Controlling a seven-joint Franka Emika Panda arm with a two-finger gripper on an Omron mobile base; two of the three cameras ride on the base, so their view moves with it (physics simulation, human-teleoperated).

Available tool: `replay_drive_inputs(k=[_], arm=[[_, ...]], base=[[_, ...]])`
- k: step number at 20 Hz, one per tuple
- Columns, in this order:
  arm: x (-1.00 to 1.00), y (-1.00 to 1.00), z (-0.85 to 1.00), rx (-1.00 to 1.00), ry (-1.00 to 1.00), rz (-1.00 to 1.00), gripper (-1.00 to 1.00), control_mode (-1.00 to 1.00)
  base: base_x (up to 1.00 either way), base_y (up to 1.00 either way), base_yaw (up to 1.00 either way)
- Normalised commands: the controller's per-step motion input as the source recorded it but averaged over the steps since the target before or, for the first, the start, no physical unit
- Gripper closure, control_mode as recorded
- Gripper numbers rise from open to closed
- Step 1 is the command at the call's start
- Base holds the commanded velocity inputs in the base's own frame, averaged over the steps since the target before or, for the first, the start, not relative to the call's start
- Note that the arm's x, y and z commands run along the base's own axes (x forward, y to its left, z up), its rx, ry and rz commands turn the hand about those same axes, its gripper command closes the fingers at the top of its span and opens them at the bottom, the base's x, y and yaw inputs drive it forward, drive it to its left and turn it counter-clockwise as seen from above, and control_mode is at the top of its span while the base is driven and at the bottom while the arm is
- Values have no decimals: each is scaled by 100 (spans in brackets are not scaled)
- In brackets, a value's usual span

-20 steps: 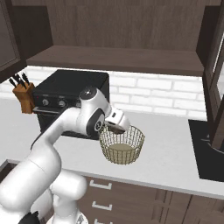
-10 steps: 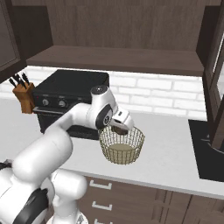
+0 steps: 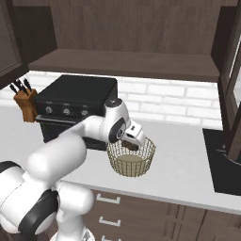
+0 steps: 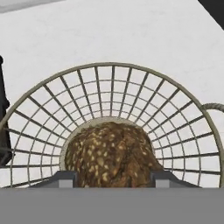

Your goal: Open the cabinet, pick up the bread from the cabinet and place it in the basket. Then move the basket to the dining counter.

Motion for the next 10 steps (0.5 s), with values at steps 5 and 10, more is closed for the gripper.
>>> replay_drive_inputs(k=[5, 10], arm=[[32, -4, -40, 0, 13, 0, 100, -100], [13, -15, -35, 3, 8, 0, 100, -100]], base=[[0, 0, 0], [0, 0, 0]])
